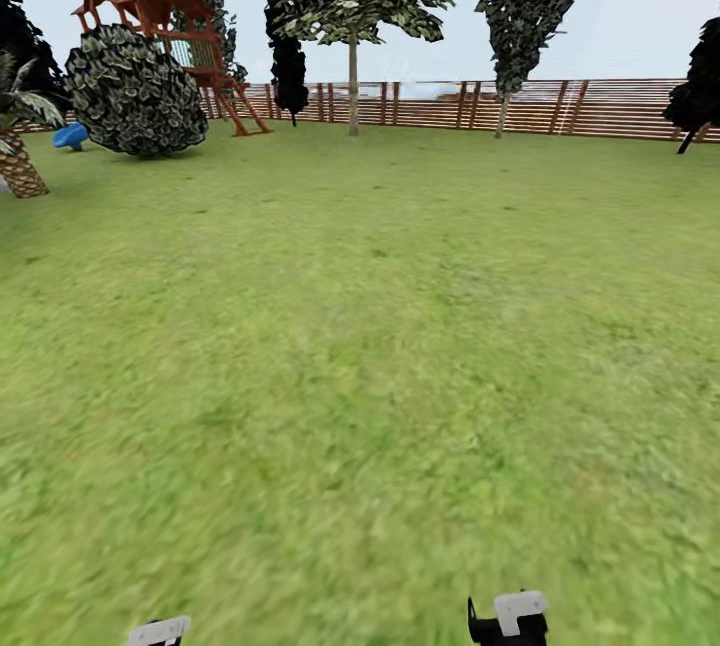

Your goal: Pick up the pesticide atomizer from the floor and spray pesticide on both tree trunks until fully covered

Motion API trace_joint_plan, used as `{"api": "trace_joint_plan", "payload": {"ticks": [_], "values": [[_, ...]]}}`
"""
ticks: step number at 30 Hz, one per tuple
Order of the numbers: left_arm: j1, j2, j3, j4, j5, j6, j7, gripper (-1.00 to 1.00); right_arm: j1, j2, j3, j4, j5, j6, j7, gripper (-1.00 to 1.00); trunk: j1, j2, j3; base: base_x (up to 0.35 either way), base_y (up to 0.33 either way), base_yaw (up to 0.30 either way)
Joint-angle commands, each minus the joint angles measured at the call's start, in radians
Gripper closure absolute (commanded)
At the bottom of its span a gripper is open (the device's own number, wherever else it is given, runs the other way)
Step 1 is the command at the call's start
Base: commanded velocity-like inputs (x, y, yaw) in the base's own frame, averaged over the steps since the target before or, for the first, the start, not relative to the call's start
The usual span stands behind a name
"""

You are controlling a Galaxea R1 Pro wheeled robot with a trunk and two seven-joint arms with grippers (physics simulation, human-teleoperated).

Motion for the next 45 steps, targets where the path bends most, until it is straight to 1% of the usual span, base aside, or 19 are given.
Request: {"api": "trace_joint_plan", "payload": {"ticks": [1,13,18,45], "values": [[-0.001,0.0,-0.007,0.001,0.011,-0.003,-0.004,1.0,-0.001,0.0,0.007,0.001,0.005,0.001,-0.01,-1.0,0.0,0.0,-0.001,0.337,0.0,0.0],[-0.001,0.0,-0.007,0.001,0.009,-0.004,-0.004,1.0,0.006,-0.001,0.007,0.001,0.004,0.001,-0.013,-1.0,0.0,0.0,-0.001,0.337,0.0,0.0],[-0.001,0.0,-0.007,0.001,0.009,-0.004,-0.004,1.0,0.007,0.004,0.007,0.001,0.003,0.002,-0.013,-1.0,0.0,0.0,-0.001,0.337,0.0,0.0],[-0.001,0.003,-0.005,0.001,0.008,-0.003,-0.004,1.0,0.007,0.005,0.007,0.001,0.003,0.002,-0.013,-1.0,0.0,0.0,-0.001,0.337,0.0,0.0]]}}
